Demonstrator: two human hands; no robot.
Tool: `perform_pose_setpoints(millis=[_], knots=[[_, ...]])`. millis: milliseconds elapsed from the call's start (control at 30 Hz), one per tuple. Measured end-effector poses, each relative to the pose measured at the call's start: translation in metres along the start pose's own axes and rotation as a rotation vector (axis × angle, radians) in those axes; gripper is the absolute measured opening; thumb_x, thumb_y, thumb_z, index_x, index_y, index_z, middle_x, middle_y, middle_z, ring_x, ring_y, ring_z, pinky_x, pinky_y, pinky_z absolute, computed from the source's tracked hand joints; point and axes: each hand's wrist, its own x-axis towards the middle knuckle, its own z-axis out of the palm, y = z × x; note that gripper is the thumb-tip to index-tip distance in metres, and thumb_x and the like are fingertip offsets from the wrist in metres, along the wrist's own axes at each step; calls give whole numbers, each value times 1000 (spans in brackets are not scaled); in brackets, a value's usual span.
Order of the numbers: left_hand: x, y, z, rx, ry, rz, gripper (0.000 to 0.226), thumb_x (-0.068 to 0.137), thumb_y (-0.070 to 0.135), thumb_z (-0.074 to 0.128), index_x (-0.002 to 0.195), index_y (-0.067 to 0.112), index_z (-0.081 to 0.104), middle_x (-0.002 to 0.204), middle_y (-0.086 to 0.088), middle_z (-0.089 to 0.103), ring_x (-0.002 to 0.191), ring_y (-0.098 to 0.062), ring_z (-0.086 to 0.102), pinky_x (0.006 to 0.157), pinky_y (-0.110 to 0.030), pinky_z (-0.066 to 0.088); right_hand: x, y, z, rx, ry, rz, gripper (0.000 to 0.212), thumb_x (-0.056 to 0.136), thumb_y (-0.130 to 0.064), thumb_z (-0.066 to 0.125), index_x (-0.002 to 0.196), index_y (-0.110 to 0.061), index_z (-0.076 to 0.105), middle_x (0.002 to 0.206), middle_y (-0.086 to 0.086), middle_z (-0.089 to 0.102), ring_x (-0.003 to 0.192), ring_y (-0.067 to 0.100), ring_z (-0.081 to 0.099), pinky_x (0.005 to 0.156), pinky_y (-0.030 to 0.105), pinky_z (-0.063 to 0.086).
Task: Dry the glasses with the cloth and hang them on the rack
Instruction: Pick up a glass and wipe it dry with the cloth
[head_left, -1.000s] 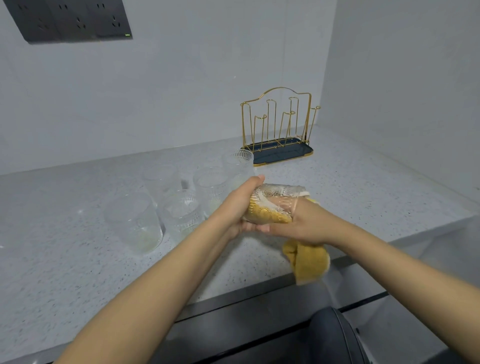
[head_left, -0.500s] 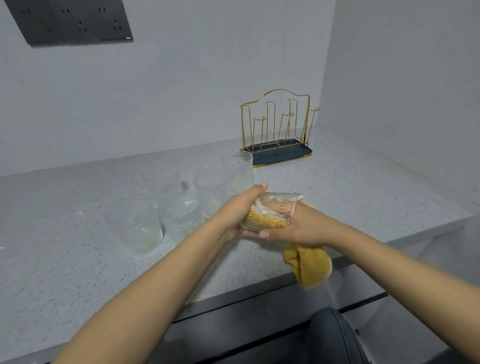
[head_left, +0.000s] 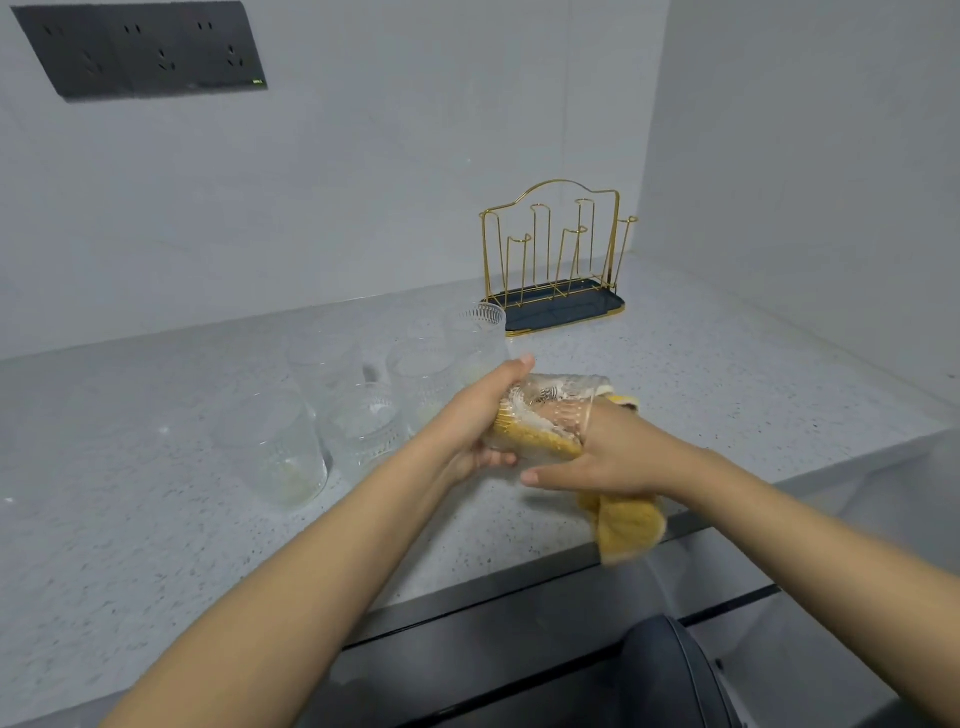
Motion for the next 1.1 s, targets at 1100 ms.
perform_pose_setpoints(millis=[1100], knots=[[3,-8,-2,-139,-47,-124,35,93,48,54,90,16,69,75,-5,76,64,-20,73,50,-37,59,1,0,1,-79,-90,-85,43,85,-19,64,126,-18,52,107,-30,44,94,-29,38,81,-8,26]])
